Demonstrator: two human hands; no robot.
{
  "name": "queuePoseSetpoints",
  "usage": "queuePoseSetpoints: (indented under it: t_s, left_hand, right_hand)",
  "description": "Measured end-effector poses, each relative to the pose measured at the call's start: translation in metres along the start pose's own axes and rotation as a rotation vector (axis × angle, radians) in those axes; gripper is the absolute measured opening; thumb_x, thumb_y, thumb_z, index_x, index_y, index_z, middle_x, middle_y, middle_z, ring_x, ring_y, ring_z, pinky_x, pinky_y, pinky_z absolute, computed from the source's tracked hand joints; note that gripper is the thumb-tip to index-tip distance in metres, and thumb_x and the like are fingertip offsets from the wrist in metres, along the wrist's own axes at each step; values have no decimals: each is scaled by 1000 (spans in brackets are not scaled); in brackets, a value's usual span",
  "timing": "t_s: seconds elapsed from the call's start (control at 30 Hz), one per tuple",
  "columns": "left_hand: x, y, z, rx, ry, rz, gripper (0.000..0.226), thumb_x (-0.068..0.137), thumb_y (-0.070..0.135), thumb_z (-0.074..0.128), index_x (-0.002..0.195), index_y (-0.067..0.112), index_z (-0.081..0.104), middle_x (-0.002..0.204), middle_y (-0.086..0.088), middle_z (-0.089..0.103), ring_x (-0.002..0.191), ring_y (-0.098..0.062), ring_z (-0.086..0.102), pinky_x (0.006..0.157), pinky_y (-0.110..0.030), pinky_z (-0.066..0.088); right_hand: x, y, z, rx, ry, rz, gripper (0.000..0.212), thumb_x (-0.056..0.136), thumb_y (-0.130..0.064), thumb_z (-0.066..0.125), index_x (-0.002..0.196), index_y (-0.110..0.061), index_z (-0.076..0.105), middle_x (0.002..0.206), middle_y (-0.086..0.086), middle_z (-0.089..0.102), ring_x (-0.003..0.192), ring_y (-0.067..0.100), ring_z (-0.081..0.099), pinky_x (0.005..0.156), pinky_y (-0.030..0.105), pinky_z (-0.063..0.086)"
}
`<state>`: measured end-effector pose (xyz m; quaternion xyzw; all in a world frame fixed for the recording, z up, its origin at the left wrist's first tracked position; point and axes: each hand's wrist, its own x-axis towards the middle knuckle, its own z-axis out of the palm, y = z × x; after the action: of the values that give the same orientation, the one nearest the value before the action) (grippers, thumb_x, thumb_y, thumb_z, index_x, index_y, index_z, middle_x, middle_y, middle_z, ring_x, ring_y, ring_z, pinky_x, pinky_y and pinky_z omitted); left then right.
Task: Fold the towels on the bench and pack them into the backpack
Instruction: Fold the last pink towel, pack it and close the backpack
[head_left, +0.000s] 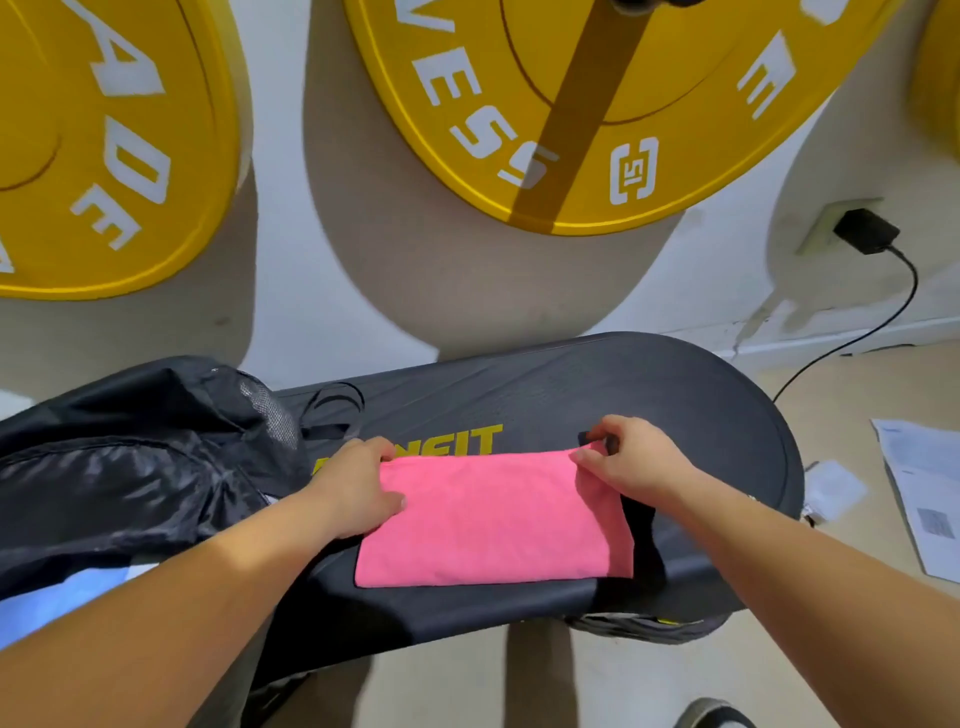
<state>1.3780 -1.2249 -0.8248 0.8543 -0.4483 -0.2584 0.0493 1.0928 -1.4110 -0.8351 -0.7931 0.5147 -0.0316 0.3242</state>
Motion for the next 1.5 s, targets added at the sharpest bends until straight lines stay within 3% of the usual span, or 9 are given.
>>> queuePoseSetpoints:
  t_s: [0.17, 0.37, 0.5, 0.63, 0.8, 0.97, 1.07, 1.27, 1.5]
  left_hand:
    - [0, 4, 11, -53, 11, -71, 36, 76, 29, 80, 103, 25, 57, 106, -1, 68, 97, -22, 63, 80, -30, 50]
    - [-9, 15, 7, -109, -8, -66, 15, 74, 21, 69, 75, 20, 54, 71, 4, 60, 66, -16, 55, 55, -25, 39]
    - [-14, 20, -3, -411, 53, -112, 23, 72, 4, 67, 91, 14, 59, 81, -4, 68, 68, -17, 59, 58, -25, 45]
    - [-3, 24, -21, -632, 48, -150, 47, 73, -14, 67, 115, 8, 63, 89, -11, 73, 72, -20, 66, 65, -30, 53]
    - [43, 52, -64, -260, 272, -3, 62, 78, -6, 61, 137, 11, 54, 102, -5, 68, 94, -25, 67, 80, -27, 49]
    - [69, 90, -92, -17, 480, 194, 67, 85, 9, 60, 148, 23, 45, 136, -7, 60, 123, -29, 59, 103, -41, 49]
    - [57, 97, -69, 42, 388, 232, 64, 85, 13, 65, 147, 18, 48, 139, -10, 55, 125, -30, 56, 106, -39, 47]
    - [-26, 65, 2, 79, 118, 486, 21, 82, 25, 63, 101, 24, 71, 101, 5, 66, 92, -16, 63, 88, -35, 54]
    - [-67, 33, 39, 307, -15, 511, 38, 86, 51, 52, 110, 23, 60, 111, 3, 54, 110, -19, 51, 92, -38, 48]
  right_hand:
    - [8, -5, 1, -190, -137, -25, 33, 77, -55, 73, 80, -30, 51, 93, -5, 45, 83, 20, 56, 82, 35, 54]
    - [6, -19, -6, -173, -247, -62, 18, 70, -28, 74, 77, -22, 58, 77, -2, 64, 74, 23, 62, 56, 25, 44]
    - [5, -20, -13, 82, -244, 39, 24, 70, -8, 72, 91, -16, 61, 79, 5, 64, 61, 21, 61, 44, 25, 48]
    - [2, -18, -20, 71, -441, 135, 23, 73, -11, 78, 94, -7, 71, 76, 9, 67, 63, 24, 67, 52, 33, 60]
    - [-17, -32, -13, 254, -683, 165, 15, 86, -11, 70, 97, -2, 67, 68, 15, 69, 55, 23, 68, 63, 38, 61]
    - [-30, -52, 12, 303, -878, 193, 51, 103, -42, 51, 108, 8, 62, 77, 16, 74, 64, 27, 72, 63, 37, 60]
    - [-36, -53, 17, 232, -920, 231, 43, 108, -41, 35, 102, -2, 53, 74, 17, 72, 65, 29, 70, 62, 35, 58]
    - [-41, -52, 14, 39, -906, 233, 41, 107, -45, 29, 92, -12, 48, 66, 13, 71, 57, 25, 70, 63, 28, 52]
    - [-46, -67, 5, -343, -778, 244, 33, 86, -30, 45, 85, -3, 62, 67, 18, 68, 57, 32, 66, 62, 28, 48]
